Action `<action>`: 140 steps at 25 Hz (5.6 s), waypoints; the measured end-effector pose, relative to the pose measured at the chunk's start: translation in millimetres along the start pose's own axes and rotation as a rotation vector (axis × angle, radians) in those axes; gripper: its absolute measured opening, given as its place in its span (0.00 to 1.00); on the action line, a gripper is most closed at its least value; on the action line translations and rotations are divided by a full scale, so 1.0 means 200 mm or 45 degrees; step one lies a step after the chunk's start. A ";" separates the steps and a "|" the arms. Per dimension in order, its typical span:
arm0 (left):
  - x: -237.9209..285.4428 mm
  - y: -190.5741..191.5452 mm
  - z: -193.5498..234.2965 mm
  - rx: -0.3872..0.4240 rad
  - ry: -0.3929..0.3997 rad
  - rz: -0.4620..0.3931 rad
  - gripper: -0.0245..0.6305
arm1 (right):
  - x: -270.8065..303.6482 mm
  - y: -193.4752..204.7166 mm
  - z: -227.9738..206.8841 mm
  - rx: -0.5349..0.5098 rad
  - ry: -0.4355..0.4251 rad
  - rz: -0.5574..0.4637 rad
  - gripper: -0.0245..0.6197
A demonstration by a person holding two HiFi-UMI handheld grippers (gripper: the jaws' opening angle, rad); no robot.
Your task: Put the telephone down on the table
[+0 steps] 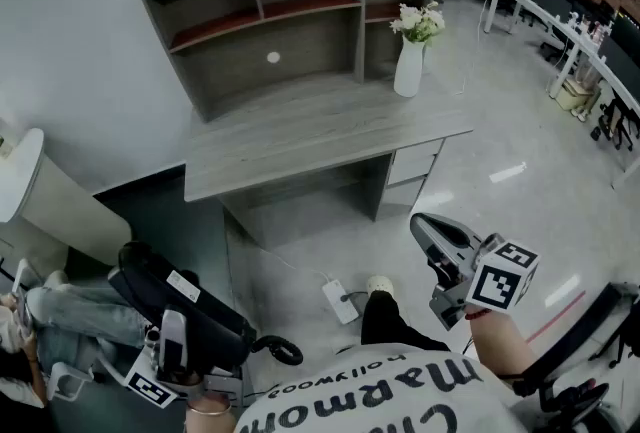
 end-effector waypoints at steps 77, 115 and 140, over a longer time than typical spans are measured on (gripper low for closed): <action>1.37 0.56 1.56 -0.304 -0.342 0.128 0.47 | 0.85 -0.34 -1.59 0.291 -0.001 0.281 0.05; 1.17 0.55 2.13 -0.270 -0.930 0.290 0.46 | 1.16 -0.19 -1.59 0.366 -0.089 0.440 0.06; 1.02 0.53 2.65 -0.208 -1.530 0.740 0.47 | 1.59 -0.11 -1.70 0.484 -0.138 0.514 0.06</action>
Point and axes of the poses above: the fingertips, and each gripper's own axes: x forward along the fingers, z to its left, y out of its underside, the point moved 6 cm from there along -x, backward along the fingers, and after that the axes turned 3 degrees about -x, right-handed, at the moved point
